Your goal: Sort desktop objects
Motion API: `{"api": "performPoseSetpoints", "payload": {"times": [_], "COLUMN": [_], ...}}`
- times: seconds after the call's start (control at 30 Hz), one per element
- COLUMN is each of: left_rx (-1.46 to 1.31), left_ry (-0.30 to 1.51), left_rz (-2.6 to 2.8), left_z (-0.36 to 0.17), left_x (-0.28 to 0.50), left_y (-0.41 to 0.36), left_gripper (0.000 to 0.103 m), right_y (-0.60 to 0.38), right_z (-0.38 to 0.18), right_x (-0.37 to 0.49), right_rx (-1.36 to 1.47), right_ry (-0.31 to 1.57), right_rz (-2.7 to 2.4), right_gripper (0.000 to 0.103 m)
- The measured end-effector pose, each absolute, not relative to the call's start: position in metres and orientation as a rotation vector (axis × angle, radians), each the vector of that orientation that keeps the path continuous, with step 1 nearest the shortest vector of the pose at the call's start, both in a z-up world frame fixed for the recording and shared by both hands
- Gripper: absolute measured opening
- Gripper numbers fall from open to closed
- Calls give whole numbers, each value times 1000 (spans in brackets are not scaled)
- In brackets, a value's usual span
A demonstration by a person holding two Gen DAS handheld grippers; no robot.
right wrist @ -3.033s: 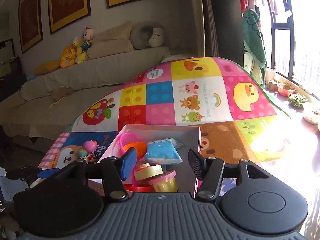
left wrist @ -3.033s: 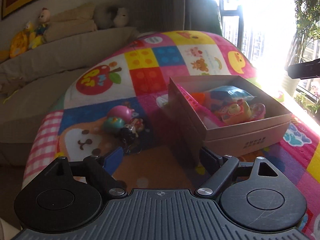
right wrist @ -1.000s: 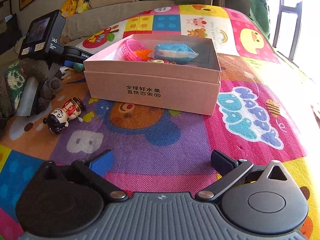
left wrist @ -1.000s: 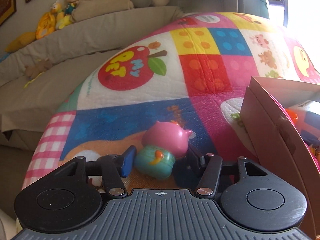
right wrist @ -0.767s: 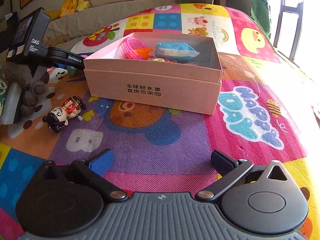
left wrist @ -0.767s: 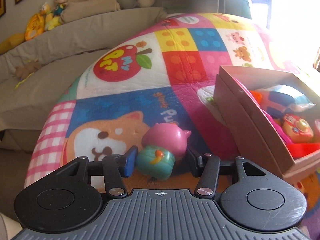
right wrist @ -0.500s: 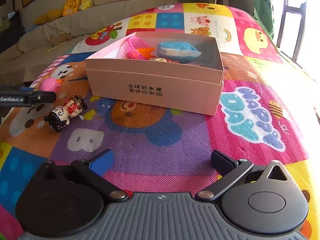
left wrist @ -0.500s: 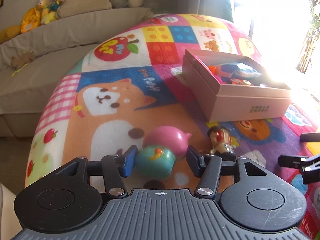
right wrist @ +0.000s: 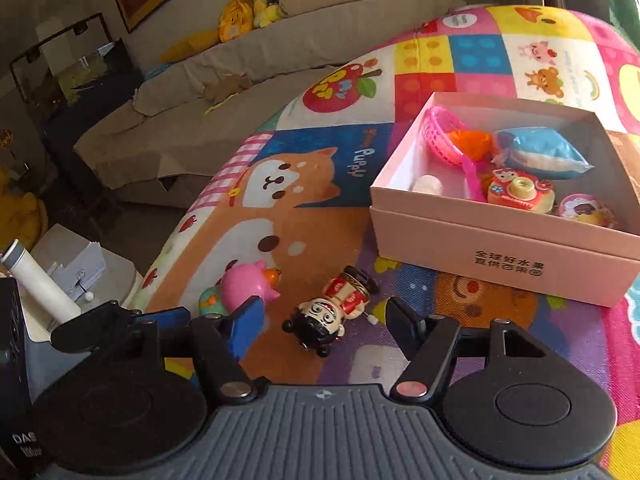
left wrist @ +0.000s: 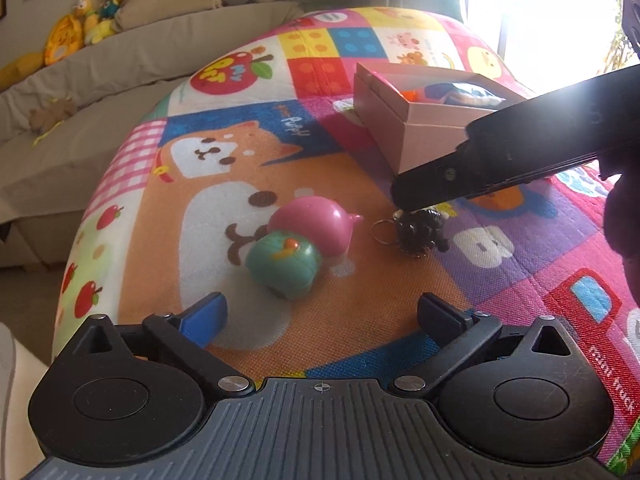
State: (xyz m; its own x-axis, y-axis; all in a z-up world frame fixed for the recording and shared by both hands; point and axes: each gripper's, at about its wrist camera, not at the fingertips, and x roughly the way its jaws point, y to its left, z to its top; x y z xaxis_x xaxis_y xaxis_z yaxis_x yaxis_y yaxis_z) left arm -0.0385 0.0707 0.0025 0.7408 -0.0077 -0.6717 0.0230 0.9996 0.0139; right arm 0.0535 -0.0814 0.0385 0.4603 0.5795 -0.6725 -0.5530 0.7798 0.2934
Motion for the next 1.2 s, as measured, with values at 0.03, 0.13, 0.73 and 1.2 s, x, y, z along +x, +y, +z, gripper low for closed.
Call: {"api": "performPoseSetpoints", "payload": {"times": [0.03,0.13,0.73,1.2], "left_rx": [16,16,15,13], "left_ry": [736,735,740,739], "left_rz": [-19,-19,-21,-22], "left_z": [2,2,2,2], "left_x": [-39,-39,-37,-36], "left_y": [71,71,71,70], "left_gripper": [103,103,103,103], "right_y": [-75,-64,-160,-182], "right_z": [35,25,30,31], "right_x": [56,58,5,29], "right_rx": [19,-40,-574,-196], "right_ry": [843,878,562,634], "right_rz": [690,683,253,302], "right_gripper": [64,42,53,62]}}
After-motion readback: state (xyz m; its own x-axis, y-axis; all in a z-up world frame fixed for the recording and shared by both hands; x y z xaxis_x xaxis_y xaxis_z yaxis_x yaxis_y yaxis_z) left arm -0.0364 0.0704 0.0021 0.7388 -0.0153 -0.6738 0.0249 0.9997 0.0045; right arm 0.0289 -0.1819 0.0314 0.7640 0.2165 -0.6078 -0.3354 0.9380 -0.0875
